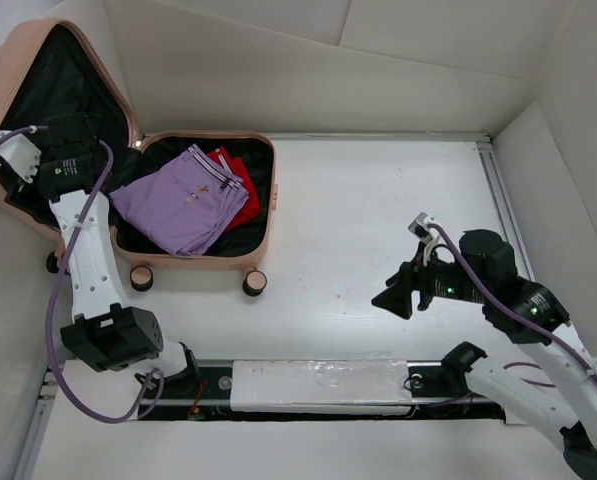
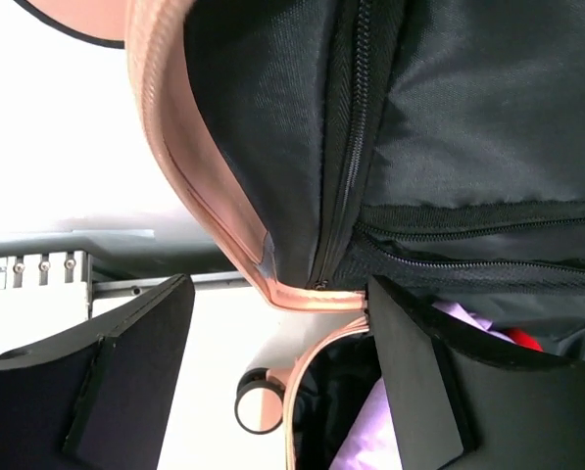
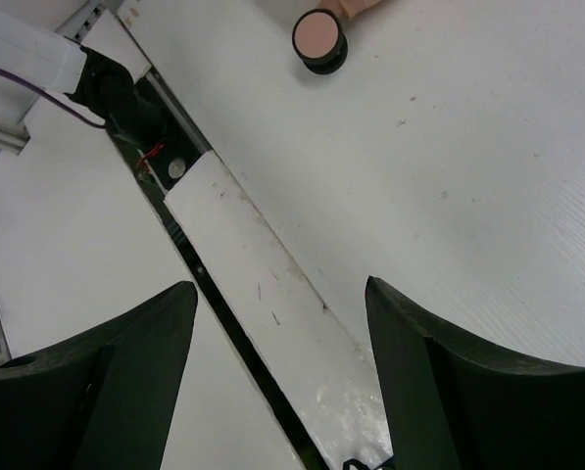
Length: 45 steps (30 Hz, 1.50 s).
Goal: Pack the luggage
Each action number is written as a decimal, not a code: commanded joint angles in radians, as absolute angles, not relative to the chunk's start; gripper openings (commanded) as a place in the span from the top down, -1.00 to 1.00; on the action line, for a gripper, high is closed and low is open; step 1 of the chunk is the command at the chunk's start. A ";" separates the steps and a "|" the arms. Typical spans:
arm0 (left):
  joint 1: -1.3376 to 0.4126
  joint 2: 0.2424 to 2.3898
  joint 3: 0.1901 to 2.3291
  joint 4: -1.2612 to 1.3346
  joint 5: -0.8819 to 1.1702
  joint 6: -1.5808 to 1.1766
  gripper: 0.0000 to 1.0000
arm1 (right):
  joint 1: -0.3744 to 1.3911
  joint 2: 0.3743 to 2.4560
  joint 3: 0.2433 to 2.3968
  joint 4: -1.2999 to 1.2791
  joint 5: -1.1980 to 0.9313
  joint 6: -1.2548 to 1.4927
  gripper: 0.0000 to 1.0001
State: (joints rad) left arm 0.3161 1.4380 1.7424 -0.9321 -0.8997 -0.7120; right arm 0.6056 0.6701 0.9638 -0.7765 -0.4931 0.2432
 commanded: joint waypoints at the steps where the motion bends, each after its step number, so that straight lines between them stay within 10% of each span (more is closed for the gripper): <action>1: 0.348 1.419 1.735 -0.933 -0.924 -0.724 -0.36 | 0.617 0.669 0.962 -0.730 -0.480 0.247 -0.50; 10: 0.503 1.523 1.812 -0.871 -0.767 -0.704 -0.15 | 0.617 0.678 0.982 -0.793 -0.439 0.247 -0.50; 12: 0.503 1.551 1.850 -0.862 -0.737 -0.693 0.09 | 0.617 0.687 0.992 -0.793 -0.439 0.247 -0.50; 15: 0.503 1.565 1.861 -0.862 -0.684 -0.706 1.00 | 0.617 0.698 1.002 -0.793 -0.430 0.247 -0.48; 19: 0.410 1.528 1.797 -0.813 -0.643 -0.733 1.00 | 0.617 0.709 0.993 -0.770 -0.430 0.247 -0.48; 28: -0.458 1.198 1.361 -0.632 -0.563 -0.769 1.00 | 0.617 0.796 0.943 -0.641 -0.430 0.265 -0.48; 34: -0.668 1.140 1.221 -0.627 -0.200 -0.638 -0.11 | 0.617 0.871 0.933 -0.603 -0.413 0.299 -0.50; 45: -0.914 1.195 1.460 -0.684 0.061 -0.571 -0.14 | 0.617 0.881 0.951 -0.592 -0.296 0.362 0.00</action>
